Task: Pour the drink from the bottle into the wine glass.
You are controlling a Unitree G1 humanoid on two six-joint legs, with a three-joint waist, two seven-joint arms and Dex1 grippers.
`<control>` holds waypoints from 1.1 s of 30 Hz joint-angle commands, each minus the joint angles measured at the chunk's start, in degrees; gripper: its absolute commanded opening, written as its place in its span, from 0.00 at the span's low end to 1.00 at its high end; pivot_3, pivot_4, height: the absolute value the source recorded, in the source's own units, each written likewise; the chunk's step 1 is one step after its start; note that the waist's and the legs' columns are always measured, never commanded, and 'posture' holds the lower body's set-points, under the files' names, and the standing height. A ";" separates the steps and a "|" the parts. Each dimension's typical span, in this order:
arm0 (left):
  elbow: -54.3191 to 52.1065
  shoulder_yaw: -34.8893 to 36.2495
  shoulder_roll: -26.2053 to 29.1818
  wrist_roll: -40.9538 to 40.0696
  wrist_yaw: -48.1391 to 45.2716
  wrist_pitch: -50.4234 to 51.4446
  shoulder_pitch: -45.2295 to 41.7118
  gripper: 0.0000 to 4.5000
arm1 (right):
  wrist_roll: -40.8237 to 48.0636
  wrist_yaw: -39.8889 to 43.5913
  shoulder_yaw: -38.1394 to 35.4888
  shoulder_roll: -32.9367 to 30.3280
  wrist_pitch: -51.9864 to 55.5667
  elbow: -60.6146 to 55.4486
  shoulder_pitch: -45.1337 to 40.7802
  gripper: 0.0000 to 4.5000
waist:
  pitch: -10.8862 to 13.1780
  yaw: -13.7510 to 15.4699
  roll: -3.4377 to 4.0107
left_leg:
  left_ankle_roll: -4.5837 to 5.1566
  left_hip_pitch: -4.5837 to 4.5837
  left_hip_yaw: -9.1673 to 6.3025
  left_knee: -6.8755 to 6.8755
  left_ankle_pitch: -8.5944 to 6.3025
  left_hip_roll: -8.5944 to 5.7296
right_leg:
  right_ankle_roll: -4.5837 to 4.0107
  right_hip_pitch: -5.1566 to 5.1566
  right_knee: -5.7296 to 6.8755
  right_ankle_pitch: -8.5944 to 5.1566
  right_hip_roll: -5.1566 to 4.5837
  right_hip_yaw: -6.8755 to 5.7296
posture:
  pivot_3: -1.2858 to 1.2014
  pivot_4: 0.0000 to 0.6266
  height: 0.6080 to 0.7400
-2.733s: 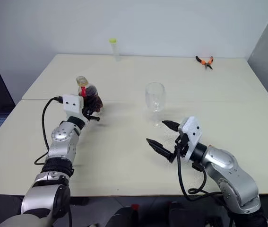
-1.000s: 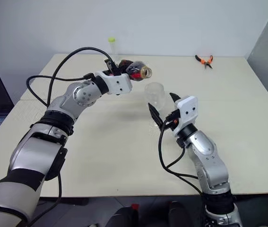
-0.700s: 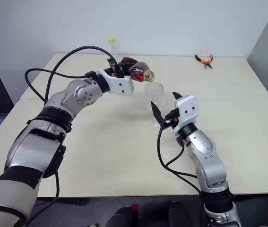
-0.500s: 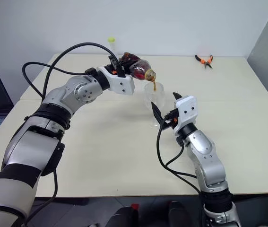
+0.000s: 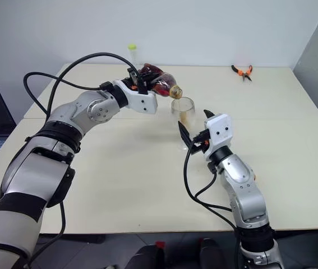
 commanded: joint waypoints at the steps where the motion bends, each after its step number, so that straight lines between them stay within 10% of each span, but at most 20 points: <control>1: -0.53 0.40 1.07 -0.30 1.73 0.12 -2.72 0.15 | 0.46 0.10 -0.15 0.33 -0.69 -1.60 -0.43 1.00 | 0.00 0.00 0.00 | 0.00 0.00 0.00 0.00 0.00 0.00 | 0.00 -0.01 0.00 0.00 0.00 0.00 | 0.52 0.24 1.00; 33: 1.95 -2.25 1.14 1.79 4.89 0.59 -4.75 0.15 | -0.22 0.27 2.19 -0.15 0.80 -2.07 0.95 1.00 | 0.00 -0.02 0.00 | 0.00 -0.01 0.02 0.01 0.00 -0.04 | 0.00 -0.03 0.02 0.00 0.00 0.01 | 0.52 0.24 1.00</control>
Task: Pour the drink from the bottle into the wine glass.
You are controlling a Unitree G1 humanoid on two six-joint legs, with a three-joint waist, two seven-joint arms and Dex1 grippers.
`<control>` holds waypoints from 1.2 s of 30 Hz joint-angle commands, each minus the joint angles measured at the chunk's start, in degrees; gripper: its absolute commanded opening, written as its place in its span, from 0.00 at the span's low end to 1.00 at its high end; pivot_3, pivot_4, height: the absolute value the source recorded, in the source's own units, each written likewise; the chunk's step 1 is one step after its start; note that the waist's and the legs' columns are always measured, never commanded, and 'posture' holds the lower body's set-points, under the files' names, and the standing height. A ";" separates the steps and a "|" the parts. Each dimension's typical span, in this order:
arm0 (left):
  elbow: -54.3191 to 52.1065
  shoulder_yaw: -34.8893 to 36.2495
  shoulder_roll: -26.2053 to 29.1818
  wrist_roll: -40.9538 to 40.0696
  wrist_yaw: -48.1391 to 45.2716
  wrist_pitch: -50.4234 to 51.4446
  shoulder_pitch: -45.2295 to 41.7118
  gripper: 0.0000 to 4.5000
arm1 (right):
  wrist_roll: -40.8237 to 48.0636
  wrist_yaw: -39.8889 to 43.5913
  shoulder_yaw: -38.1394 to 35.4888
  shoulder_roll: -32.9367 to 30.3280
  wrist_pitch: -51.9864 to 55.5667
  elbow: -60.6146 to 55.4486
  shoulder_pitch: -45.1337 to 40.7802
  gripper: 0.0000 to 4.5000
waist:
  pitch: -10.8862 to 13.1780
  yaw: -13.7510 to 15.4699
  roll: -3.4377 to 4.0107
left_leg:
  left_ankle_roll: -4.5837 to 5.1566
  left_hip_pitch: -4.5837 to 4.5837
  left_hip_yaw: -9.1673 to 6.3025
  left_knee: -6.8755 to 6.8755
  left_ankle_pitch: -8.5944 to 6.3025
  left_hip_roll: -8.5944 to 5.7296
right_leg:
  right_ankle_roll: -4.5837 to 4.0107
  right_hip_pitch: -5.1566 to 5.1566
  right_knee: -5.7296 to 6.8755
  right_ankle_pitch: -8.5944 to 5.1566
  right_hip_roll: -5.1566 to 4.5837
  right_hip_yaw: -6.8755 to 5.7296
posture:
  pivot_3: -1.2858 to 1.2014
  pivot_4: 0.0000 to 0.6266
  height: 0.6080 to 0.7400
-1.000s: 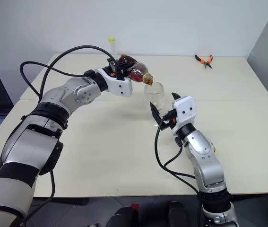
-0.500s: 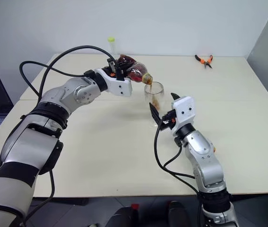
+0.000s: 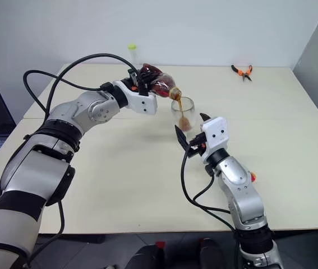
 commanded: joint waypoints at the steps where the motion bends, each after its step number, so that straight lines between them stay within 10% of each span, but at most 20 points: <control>1: -0.55 0.51 1.01 -0.28 1.85 0.10 -3.25 0.15 | -0.07 0.14 0.39 0.09 0.31 -2.09 -0.17 1.00 | 0.00 0.00 0.00 | 0.00 0.00 0.00 0.00 0.00 0.00 | 0.00 0.00 0.00 0.00 0.00 0.00 | 0.52 0.24 1.00; 36: 1.22 -1.91 1.23 1.34 3.98 0.38 -5.41 0.15 | -0.09 -0.16 1.43 0.28 1.46 -1.96 0.61 1.00 | 0.00 -0.01 0.00 | 0.00 -0.02 0.00 0.03 0.00 0.00 | 0.00 -0.01 0.02 0.00 0.00 0.00 | 0.52 0.24 1.00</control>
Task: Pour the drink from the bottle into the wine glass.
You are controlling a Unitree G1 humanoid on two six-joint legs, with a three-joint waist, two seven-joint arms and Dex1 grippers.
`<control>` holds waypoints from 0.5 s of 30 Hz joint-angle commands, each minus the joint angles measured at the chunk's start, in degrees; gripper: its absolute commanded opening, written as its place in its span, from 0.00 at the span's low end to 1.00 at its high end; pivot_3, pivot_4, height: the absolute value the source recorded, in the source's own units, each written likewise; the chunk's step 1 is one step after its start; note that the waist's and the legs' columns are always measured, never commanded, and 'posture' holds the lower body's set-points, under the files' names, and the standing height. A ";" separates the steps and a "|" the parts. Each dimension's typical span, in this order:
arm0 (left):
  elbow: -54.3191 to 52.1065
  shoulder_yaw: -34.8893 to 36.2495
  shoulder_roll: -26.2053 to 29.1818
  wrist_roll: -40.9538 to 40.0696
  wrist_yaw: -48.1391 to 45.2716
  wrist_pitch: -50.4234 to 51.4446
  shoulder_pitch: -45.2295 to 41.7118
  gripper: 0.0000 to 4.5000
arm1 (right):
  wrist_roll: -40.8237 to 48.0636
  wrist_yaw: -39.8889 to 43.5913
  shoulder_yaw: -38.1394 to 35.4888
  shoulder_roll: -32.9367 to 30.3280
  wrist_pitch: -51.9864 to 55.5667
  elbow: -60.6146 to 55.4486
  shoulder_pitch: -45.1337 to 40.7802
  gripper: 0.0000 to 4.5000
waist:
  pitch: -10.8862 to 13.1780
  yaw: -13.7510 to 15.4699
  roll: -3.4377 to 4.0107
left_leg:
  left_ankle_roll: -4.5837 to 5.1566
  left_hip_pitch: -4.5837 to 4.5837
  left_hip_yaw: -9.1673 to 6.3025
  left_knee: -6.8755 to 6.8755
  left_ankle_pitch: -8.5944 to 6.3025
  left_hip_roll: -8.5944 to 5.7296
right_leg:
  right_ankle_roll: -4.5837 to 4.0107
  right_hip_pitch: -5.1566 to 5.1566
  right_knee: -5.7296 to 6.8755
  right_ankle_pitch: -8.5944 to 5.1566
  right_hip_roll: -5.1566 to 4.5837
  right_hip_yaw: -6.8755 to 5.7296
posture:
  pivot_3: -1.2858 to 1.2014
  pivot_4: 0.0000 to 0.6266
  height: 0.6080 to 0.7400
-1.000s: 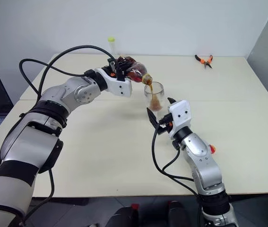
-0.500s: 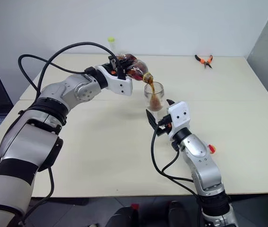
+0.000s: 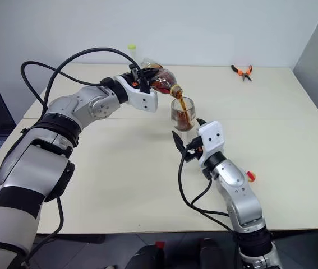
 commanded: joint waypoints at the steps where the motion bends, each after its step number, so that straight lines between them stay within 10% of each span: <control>1: -0.10 0.41 1.20 -0.13 1.56 -0.13 -2.58 0.15 | -0.06 -0.11 -0.27 0.19 0.03 -1.96 -0.03 1.00 | 0.00 0.00 0.00 | 0.00 0.00 0.00 0.00 0.00 0.00 | 0.00 0.00 0.00 0.00 0.00 0.00 | 0.52 0.24 1.00; 15: 0.28 0.49 1.44 -0.12 1.52 0.04 -2.44 0.15 | 0.05 -0.01 -0.25 0.13 0.10 -2.05 0.00 1.00 | 0.00 0.00 0.00 | 0.00 0.00 0.00 0.01 0.00 -0.01 | 0.00 0.00 0.00 0.00 0.00 0.00 | 0.52 0.24 1.00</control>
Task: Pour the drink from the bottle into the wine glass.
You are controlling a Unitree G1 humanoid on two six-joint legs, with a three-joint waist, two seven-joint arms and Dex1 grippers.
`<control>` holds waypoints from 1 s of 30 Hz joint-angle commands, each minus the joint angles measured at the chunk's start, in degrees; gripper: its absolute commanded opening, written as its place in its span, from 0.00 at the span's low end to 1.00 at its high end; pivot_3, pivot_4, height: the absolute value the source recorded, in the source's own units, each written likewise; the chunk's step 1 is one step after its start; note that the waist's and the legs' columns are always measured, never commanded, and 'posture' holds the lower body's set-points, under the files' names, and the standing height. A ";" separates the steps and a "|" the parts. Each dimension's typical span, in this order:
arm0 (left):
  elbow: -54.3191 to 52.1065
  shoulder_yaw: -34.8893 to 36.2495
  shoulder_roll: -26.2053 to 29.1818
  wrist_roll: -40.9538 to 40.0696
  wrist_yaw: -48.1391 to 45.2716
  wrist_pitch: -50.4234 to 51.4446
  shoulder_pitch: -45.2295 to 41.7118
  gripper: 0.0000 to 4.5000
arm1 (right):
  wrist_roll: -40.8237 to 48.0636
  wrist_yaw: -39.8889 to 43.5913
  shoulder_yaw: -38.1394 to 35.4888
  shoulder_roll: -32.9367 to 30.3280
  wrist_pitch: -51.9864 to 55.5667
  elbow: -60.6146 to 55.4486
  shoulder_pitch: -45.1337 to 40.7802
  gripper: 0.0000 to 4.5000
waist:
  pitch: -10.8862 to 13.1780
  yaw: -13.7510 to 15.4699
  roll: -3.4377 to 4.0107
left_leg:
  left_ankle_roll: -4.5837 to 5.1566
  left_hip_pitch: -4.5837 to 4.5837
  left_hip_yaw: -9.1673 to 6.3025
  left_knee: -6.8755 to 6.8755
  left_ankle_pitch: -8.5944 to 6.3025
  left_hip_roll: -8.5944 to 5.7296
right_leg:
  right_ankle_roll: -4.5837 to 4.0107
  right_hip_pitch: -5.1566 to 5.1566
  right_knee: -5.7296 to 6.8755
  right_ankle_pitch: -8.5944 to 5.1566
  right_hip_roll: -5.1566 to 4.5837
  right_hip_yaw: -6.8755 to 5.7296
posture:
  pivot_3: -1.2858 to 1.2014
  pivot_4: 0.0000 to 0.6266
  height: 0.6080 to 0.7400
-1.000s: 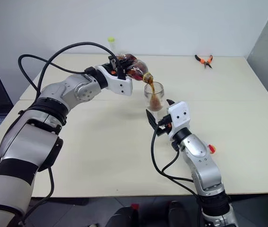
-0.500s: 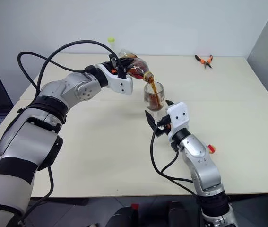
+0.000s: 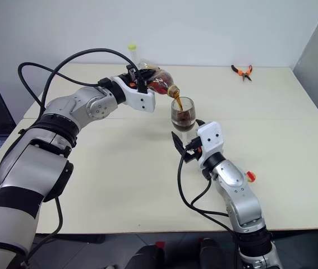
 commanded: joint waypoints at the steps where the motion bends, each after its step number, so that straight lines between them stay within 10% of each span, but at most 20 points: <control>1: -0.85 0.48 0.94 -0.33 1.52 -0.11 -2.41 0.15 | 0.04 0.02 -0.42 0.13 -0.34 -2.09 0.04 1.00 | 0.00 0.00 0.00 | 0.00 0.00 0.00 0.00 0.00 0.00 | 0.00 0.00 0.00 0.00 0.00 0.00 | 0.52 0.24 1.00; 30: -1.28 3.70 -0.56 -5.80 -3.00 -0.87 -0.80 0.15 | -0.06 -0.11 -0.35 0.23 -0.46 -2.15 0.15 1.00 | 0.00 -0.02 0.00 | 0.00 0.00 0.01 0.01 0.00 0.01 | 0.00 0.00 0.00 0.00 0.00 0.00 | 0.52 0.24 1.00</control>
